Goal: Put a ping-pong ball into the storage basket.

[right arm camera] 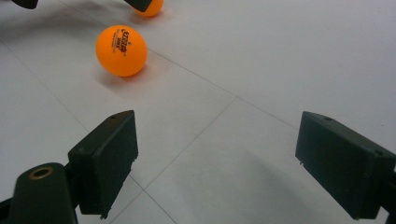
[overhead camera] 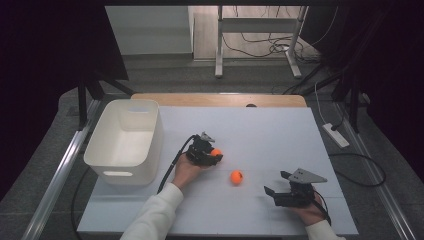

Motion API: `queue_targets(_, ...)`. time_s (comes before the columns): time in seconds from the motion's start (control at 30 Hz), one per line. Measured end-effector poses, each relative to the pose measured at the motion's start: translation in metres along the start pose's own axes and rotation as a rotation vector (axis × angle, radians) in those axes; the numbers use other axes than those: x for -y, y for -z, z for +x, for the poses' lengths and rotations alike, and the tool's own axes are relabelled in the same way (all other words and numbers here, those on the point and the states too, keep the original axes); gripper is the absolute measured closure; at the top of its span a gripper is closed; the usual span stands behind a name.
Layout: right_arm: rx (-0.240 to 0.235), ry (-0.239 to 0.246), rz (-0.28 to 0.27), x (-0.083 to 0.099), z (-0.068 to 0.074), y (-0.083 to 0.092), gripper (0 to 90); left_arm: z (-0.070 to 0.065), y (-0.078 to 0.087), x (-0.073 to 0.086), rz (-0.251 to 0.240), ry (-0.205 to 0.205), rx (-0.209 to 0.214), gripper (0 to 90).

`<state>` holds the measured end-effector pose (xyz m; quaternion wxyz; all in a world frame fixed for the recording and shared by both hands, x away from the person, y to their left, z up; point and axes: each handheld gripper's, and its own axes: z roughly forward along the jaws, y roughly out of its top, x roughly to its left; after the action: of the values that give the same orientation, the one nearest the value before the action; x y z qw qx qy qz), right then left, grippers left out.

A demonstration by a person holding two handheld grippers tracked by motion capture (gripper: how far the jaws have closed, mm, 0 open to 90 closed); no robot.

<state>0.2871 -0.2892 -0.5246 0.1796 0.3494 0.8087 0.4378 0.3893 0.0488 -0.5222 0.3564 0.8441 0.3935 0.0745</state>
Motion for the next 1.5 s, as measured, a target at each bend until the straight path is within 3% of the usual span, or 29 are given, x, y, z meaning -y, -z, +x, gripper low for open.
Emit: queue_targets(1.5,0.007,0.011,0.011,0.000,0.001,0.000,13.0,-0.016,0.045,-0.003,-0.115,-0.049,0.018,50.6)
